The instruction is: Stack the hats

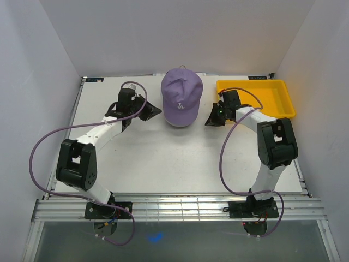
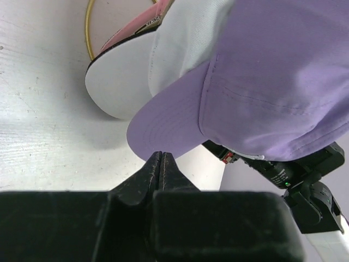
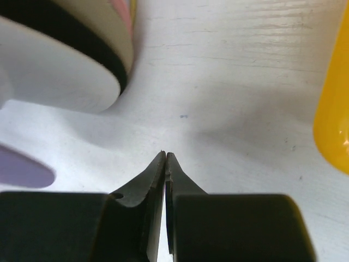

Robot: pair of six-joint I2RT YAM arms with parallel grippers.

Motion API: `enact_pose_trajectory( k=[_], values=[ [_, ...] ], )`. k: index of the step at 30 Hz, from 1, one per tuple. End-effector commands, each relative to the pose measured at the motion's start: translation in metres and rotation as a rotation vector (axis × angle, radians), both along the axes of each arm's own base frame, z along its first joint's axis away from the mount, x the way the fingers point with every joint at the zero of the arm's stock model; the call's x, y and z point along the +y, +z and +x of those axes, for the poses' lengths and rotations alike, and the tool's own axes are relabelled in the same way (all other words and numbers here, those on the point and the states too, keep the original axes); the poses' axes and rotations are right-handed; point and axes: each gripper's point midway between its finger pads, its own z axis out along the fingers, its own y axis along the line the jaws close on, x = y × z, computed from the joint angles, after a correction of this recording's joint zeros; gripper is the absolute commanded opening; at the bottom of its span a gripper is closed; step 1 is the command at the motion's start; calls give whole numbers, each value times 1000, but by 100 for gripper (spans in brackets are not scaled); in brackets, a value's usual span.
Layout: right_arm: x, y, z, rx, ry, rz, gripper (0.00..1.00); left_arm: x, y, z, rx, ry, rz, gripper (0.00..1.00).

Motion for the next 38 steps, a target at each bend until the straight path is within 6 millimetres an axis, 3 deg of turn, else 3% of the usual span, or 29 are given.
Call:
enact_pose_trajectory(
  k=[1, 7, 12, 13, 21, 22, 27, 38],
  values=[
    [6, 48, 2, -95, 21, 33, 8, 1, 44, -5, -93, -18, -24, 11],
    [5, 90, -8, -166, 18, 68, 19, 0, 72, -17, -158, -74, -13, 14],
    [-1, 129, -25, -253, 23, 76, 49, 1, 89, -44, -215, -173, 30, 17],
    [-3, 141, -32, -284, 26, 83, 58, 4, 81, -52, -212, -196, 59, 18],
    [-23, 184, -75, -432, 0, 86, 96, 10, 86, -110, -277, -361, 111, 27],
    [-25, 194, -82, -461, -5, 91, 96, 13, 91, -117, -289, -368, 116, 28],
    [-33, 197, -99, -457, -31, 88, 91, 16, 97, -135, -301, -396, 121, 29],
    [-48, 193, -105, -475, -70, 27, 89, 22, 106, -146, -322, -396, 149, 29]
  ],
)
